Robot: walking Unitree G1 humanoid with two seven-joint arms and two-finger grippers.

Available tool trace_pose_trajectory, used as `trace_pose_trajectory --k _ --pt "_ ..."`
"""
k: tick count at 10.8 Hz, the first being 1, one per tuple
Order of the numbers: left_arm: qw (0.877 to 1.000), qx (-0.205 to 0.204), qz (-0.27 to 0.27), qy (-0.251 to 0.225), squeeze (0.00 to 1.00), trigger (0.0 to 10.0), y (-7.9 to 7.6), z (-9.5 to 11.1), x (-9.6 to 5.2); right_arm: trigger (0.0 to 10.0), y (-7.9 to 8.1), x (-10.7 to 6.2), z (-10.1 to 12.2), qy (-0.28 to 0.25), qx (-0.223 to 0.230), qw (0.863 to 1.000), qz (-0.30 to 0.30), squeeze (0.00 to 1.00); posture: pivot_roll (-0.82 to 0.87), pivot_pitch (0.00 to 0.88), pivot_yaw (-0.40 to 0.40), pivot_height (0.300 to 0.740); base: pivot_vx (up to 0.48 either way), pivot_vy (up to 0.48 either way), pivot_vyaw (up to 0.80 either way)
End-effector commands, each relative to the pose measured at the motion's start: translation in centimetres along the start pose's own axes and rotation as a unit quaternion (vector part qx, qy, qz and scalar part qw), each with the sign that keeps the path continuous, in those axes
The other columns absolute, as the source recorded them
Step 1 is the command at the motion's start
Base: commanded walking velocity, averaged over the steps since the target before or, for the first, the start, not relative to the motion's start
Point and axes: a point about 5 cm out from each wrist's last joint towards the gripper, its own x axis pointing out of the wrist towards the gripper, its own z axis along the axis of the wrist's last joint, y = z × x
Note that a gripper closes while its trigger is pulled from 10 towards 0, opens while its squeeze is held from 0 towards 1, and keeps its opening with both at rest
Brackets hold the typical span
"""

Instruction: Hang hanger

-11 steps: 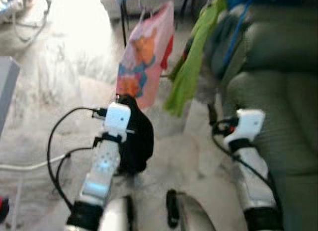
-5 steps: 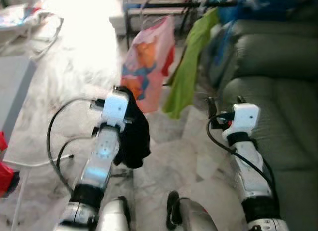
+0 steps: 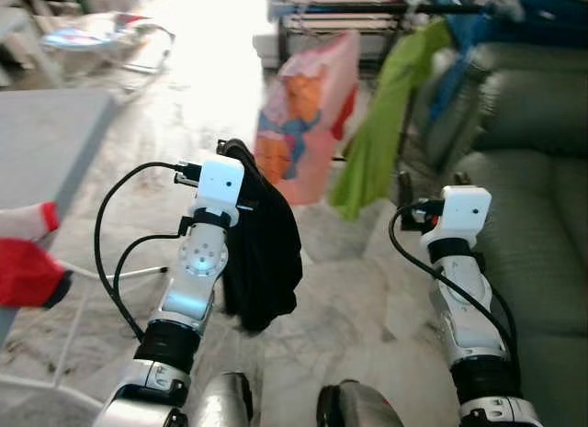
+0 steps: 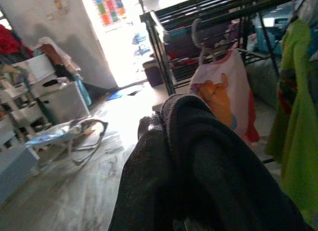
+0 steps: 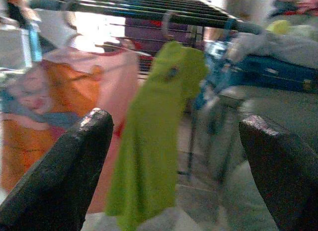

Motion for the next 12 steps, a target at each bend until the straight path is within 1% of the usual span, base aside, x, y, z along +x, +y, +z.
trace_pose_trajectory --k 1,2,3,4,5,6,7,8,10,11,12 --pt "1.000 0.002 0.007 -0.027 0.00 10.0 0.7 0.9 0.7 10.0 0.2 0.5 0.8 -0.021 -0.006 1.000 -0.006 0.00 -0.09 0.128 -0.001 0.740 0.000 0.000 0.00" --pt "1.000 0.001 0.008 -0.023 0.00 10.0 0.8 0.6 0.6 10.0 0.1 0.6 0.9 -0.026 0.015 1.000 -0.002 0.00 -0.08 0.124 -0.008 0.740 0.000 0.000 0.00" --pt "1.000 -0.001 0.017 -0.015 0.00 10.0 1.2 0.2 0.6 10.0 0.0 1.0 1.0 -0.026 0.020 0.999 -0.002 0.00 -0.08 0.126 -0.008 0.740 0.000 0.000 0.00" --pt "1.000 -0.003 0.019 -0.019 0.00 10.0 1.4 0.4 0.8 10.0 0.5 1.3 1.4 -0.026 0.027 0.999 0.029 0.00 -0.08 0.128 -0.006 0.740 0.000 0.000 0.00" --pt "1.000 -0.007 0.018 -0.022 0.00 10.0 1.5 0.4 0.6 10.0 0.8 0.9 1.6 -0.039 0.024 0.999 0.027 0.00 -0.10 0.128 0.005 0.740 0.255 0.000 0.00" --pt "1.000 -0.009 0.011 -0.022 0.00 10.0 1.3 0.4 0.7 10.0 1.0 0.7 1.7 -0.042 0.035 0.998 0.025 0.00 -0.10 0.133 0.005 0.740 0.296 0.000 0.00" --pt "1.000 -0.007 0.006 -0.029 0.00 10.0 1.1 0.7 1.2 10.0 1.3 1.0 2.0 -0.046 0.034 0.998 0.034 0.00 -0.10 0.146 0.007 0.740 0.349 0.000 0.00" --pt "0.999 -0.016 0.005 -0.034 0.00 10.0 1.1 1.0 1.5 10.0 1.7 1.4 2.3 -0.052 0.036 0.997 0.042 0.00 -0.11 0.152 0.011 0.740 0.398 0.270 0.00" --pt "0.999 -0.021 0.000 -0.038 0.00 10.0 1.1 1.4 1.6 10.0 1.7 1.5 2.3 -0.047 0.048 0.997 0.041 0.00 -0.09 0.169 0.002 0.740 0.398 0.270 0.00" --pt "0.999 -0.022 0.000 -0.039 0.00 10.0 1.1 1.4 1.6 10.0 1.6 1.5 2.1 -0.042 0.048 0.997 0.040 0.00 -0.09 0.174 0.002 0.740 0.428 0.000 0.00" --pt "0.999 -0.027 -0.005 -0.040 0.00 10.0 0.9 1.4 1.5 10.0 1.3 1.5 2.0 -0.040 0.047 0.997 0.037 0.00 -0.09 0.181 0.002 0.740 0.431 0.000 -0.43"
